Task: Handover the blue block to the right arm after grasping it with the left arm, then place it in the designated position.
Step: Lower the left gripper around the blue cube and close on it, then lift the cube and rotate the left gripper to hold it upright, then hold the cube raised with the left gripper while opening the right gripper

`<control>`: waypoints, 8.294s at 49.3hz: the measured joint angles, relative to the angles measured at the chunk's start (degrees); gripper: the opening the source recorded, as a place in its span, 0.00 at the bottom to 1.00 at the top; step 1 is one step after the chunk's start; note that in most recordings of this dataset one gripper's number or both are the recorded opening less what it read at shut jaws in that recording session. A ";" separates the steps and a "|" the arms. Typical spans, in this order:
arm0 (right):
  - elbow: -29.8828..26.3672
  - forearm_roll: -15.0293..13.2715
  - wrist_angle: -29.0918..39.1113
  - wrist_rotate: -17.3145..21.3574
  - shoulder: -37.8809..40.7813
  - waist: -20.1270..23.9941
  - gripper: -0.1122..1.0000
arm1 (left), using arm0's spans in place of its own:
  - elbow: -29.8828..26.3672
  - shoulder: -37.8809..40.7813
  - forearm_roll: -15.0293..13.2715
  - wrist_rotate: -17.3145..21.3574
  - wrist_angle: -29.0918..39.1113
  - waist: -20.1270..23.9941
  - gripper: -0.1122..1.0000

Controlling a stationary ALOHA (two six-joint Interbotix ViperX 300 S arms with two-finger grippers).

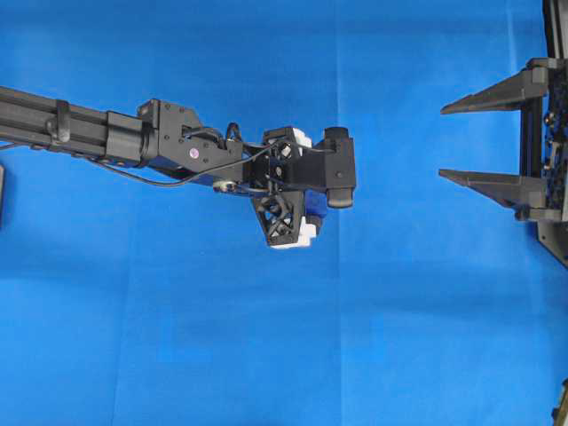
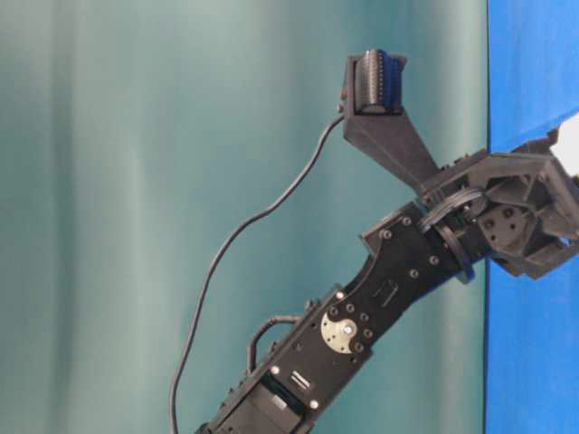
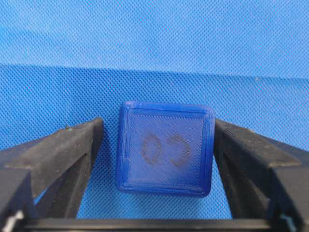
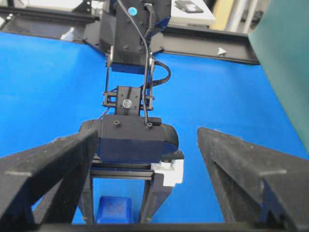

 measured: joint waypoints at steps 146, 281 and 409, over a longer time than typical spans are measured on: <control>-0.09 0.09 1.05 0.00 -0.09 0.00 0.96 | -13.36 -16.70 0.44 0.88 29.36 -0.09 0.53; -1.49 -25.22 1.14 -11.60 0.00 1.76 0.94 | 26.19 -43.77 0.53 0.26 -26.10 -0.79 0.53; -2.20 -42.71 0.97 -21.80 0.35 1.76 0.94 | 26.28 -43.86 0.44 0.09 -26.72 -0.97 0.53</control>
